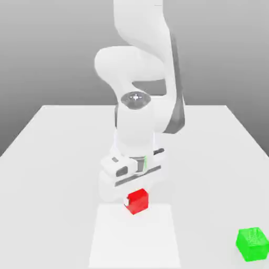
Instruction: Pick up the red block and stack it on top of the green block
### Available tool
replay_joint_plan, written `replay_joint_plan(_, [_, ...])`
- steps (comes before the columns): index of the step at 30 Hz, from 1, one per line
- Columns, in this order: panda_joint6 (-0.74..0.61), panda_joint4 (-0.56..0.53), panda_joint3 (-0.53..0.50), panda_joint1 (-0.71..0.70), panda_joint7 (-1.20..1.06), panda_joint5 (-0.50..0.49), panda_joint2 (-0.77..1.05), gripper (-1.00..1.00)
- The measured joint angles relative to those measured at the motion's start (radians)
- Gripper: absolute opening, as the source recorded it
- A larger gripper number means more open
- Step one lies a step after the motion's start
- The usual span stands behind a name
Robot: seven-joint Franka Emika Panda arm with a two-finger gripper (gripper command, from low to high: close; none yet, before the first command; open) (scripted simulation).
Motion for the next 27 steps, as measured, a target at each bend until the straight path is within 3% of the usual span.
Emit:
replay_joint_plan(5, [-0.136,-0.022,-0.025,-0.003,0.061,-0.085,-0.158,-1.00])
replay_joint_plan(10, [-0.277,-0.010,-0.012,0.012,0.067,-0.087,-0.287,-1.00])
replay_joint_plan(17, [-0.392,0.229,0.068,0.154,0.082,-0.048,-0.164,-1.00])
replay_joint_plan(27, [-0.549,0.591,0.160,0.316,0.194,-0.119,0.043,-1.00])
